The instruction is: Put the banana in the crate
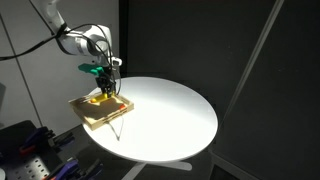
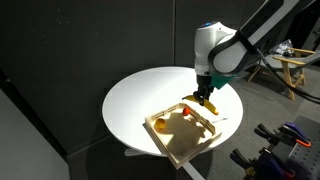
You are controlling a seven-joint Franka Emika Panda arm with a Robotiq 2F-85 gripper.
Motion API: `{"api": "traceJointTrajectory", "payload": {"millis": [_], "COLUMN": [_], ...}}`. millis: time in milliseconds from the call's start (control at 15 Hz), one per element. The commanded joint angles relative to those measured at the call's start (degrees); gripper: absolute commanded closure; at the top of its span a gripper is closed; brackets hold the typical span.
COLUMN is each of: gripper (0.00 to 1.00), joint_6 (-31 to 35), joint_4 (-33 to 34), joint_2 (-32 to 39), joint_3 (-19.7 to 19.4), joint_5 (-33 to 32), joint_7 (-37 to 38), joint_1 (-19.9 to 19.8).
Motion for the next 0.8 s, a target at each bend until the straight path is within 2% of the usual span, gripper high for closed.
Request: {"api": "traceJointTrajectory", "payload": {"millis": [0, 400, 733], "gripper": [0.85, 0.85, 0.85], "joint_6": [-2.55, -6.59, -4.91], "joint_4": [1.15, 3.11, 4.63], "joint_2": [-0.82, 0.70, 2.69], "joint_3": [0.50, 1.45, 2.98], "joint_5": [-0.30, 0.83, 1.87], "joint_7": [1.29, 0.77, -0.90], "joint_1": [1.17, 1.86, 1.88]}}
